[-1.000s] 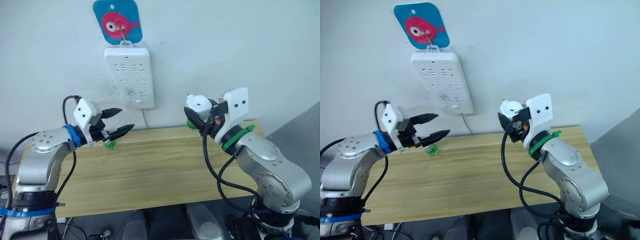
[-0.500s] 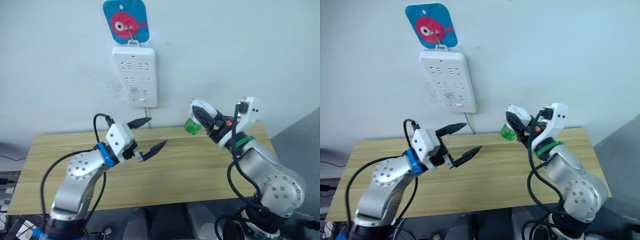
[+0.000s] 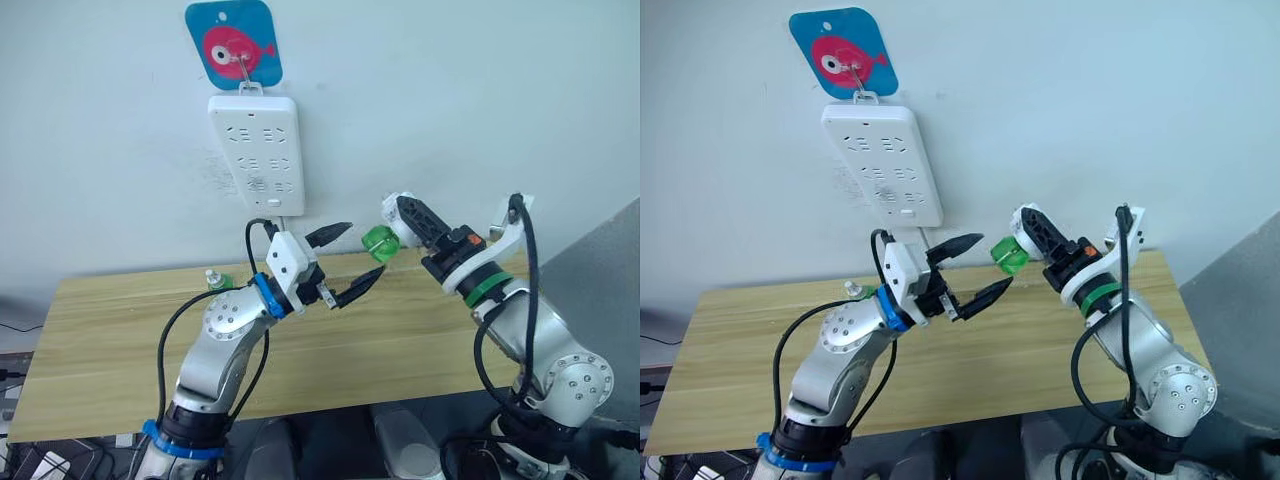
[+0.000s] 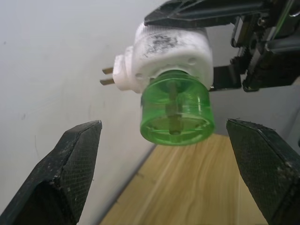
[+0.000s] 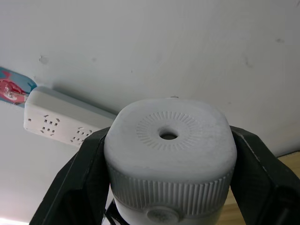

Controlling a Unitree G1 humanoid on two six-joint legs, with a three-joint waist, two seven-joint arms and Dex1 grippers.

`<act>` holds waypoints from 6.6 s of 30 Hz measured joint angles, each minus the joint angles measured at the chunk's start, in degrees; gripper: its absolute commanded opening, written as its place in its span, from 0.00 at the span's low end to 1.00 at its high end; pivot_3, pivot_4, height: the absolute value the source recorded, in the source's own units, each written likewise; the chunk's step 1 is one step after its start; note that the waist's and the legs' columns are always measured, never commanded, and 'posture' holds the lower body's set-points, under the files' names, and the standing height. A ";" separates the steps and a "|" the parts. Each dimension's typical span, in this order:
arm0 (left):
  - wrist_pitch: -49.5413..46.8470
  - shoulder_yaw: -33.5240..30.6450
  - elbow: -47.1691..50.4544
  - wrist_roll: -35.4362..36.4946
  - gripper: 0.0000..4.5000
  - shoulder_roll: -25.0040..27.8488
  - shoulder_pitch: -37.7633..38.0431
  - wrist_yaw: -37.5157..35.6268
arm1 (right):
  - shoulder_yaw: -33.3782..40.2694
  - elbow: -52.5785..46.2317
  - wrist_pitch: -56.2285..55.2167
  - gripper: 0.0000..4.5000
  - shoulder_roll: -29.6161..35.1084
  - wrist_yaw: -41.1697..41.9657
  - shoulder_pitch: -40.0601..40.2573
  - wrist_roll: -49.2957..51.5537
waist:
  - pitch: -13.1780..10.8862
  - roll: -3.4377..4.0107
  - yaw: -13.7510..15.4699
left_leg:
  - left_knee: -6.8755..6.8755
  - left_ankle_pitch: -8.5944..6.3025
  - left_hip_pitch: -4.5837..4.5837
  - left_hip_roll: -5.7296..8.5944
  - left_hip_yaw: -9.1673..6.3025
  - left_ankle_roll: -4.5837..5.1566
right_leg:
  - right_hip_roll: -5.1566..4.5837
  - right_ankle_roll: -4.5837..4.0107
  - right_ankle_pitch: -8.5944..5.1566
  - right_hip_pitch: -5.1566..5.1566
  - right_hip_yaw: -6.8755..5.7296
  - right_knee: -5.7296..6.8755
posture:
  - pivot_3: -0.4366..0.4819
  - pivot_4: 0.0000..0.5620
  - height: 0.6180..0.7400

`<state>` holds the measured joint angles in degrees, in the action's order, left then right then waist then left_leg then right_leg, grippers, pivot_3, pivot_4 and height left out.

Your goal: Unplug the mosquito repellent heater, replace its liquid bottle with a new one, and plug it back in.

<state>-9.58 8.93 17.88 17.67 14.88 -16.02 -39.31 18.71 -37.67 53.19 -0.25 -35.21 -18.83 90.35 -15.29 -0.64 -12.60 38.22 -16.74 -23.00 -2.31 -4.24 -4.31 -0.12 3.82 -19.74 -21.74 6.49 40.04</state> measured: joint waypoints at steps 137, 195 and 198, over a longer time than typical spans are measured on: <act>40.04 -1.31 -9.26 -2.45 0.97 17.04 6.47 -28.97 | -24.53 17.15 10.99 0.68 47.77 45.30 -0.79 17.45 | 0.03 -0.03 6.02 | 0.56 0.06 -0.15 0.05 -0.56 0.07 | 0.09 -0.07 0.10 0.34 -0.66 -0.08 | 0.30 0.45 1.00; 40.70 1.17 -9.49 -3.97 0.86 16.73 6.62 -22.64 | -25.75 17.13 8.57 0.68 49.54 43.61 -0.68 19.52 | -0.34 -0.02 6.37 | 0.51 0.06 -0.29 -0.03 -0.61 0.08 | 0.12 -0.11 0.12 0.27 -0.74 -0.18 | 0.28 0.45 1.00; 41.01 2.09 -9.64 -3.90 0.67 16.51 6.69 -22.70 | -25.75 17.13 8.54 0.68 49.54 43.31 -0.68 20.04 | -0.34 -0.02 6.16 | 0.50 0.06 -0.29 -0.07 -0.62 0.08 | 0.12 -0.11 0.12 0.27 -0.75 -0.18 | 0.28 0.45 1.00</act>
<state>31.43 11.02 8.24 13.76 31.39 -9.33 -62.01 -7.04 -20.55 61.73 49.29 8.09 -19.50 110.39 -15.63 -0.66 -6.44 38.73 -16.68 -23.29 -2.38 -4.86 -4.24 0.00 3.71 -19.62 -21.48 5.74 39.86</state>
